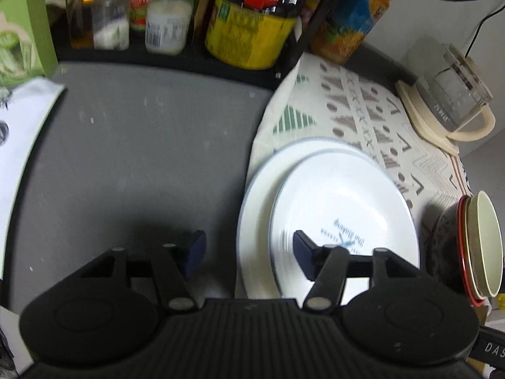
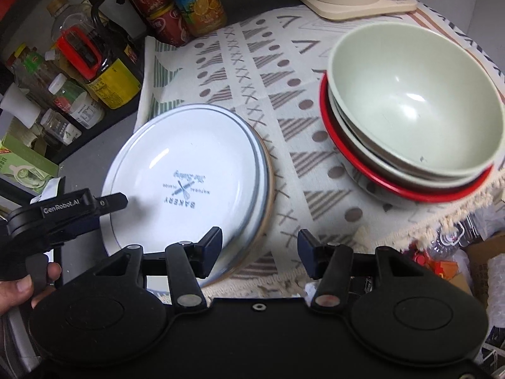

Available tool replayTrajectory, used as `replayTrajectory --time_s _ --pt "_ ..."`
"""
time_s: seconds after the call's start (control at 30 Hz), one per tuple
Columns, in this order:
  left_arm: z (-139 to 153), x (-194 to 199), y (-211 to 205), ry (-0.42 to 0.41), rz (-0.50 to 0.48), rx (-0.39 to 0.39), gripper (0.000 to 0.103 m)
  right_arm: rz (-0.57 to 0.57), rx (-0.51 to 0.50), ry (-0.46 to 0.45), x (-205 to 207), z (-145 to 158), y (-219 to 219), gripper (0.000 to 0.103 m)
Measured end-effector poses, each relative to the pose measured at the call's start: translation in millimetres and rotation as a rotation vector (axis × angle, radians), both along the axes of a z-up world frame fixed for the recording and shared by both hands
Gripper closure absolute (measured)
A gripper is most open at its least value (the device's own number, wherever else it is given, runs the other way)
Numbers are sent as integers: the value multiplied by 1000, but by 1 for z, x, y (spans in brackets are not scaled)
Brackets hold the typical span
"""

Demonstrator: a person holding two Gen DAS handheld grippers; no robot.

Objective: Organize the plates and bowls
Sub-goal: 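Open both tools and move them to the red bowl stack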

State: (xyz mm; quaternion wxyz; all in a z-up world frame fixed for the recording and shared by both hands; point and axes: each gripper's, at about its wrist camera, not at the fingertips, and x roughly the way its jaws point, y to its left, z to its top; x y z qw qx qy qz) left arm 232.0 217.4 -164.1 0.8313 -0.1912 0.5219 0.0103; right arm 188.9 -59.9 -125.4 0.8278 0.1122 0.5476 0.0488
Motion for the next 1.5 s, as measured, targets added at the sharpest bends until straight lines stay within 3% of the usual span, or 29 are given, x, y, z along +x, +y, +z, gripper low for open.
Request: replayTrajectory --time_s 0.1,0.23,0.43,0.53,0.7,0.8,0.93,1.13,1.5 --pt "-7 -8 7 -6 18 -65 61 -5 -6 3 -3 -2 0 50" --pt "-7 -13 8 -19 17 -88 73 -10 0 7 -3 -6 3 50" --pt "-3 -12 11 3 24 -92 73 -21 24 3 3 -11 6 50" --pt "-1 -11 13 4 25 -85 68 -26 28 8 5 -12 5 50" --pt "14 -15 15 -14 45 -47 45 -8 60 1 5 -1 1 49" --pt "27 -15 13 -34 57 -47 34 20 84 -42 9 16 -3 34" --pt "48 -14 2 -81 42 -20 20 46 112 -92 15 38 -13 22" --pt "69 -15 -20 -90 12 12 19 77 163 -166 14 65 -35 3" --pt "90 -13 -79 -106 -51 -41 18 92 174 -234 8 88 -85 0"
